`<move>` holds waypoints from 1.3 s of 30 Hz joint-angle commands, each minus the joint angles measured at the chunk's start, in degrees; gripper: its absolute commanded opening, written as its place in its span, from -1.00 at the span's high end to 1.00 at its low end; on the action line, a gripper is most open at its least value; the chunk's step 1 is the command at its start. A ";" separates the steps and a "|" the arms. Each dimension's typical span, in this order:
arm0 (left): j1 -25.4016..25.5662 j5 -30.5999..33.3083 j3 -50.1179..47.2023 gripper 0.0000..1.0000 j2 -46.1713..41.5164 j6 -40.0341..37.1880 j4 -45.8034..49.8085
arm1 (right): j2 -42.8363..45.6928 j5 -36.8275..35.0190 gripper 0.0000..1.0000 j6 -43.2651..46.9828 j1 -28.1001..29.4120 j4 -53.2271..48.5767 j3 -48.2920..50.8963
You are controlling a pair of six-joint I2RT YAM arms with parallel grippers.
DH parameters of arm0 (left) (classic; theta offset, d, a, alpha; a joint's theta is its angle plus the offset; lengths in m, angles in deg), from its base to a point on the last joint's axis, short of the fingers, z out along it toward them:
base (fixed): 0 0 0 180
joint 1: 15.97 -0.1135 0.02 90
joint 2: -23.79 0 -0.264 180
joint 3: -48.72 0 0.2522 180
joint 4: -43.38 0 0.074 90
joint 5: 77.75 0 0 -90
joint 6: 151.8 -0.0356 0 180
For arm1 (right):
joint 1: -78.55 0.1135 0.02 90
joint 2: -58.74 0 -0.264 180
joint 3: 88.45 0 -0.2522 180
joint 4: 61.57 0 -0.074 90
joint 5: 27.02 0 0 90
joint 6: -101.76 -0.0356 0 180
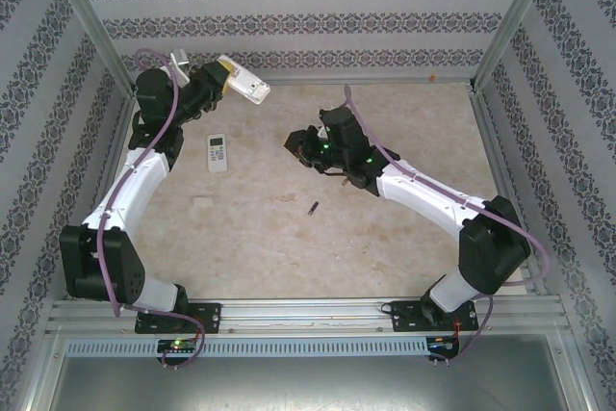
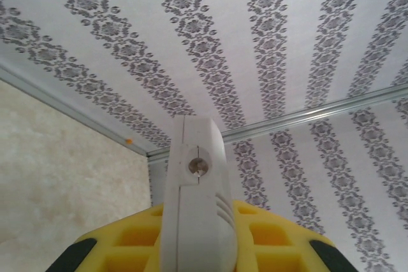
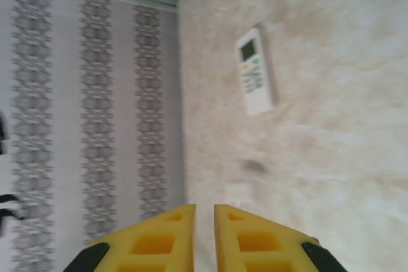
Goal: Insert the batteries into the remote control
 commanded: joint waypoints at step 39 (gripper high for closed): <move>8.64 -8.79 -2.47 0.94 -0.86 -14.73 2.23 | -12.41 11.80 0.31 69.03 -2.08 -11.63 -26.89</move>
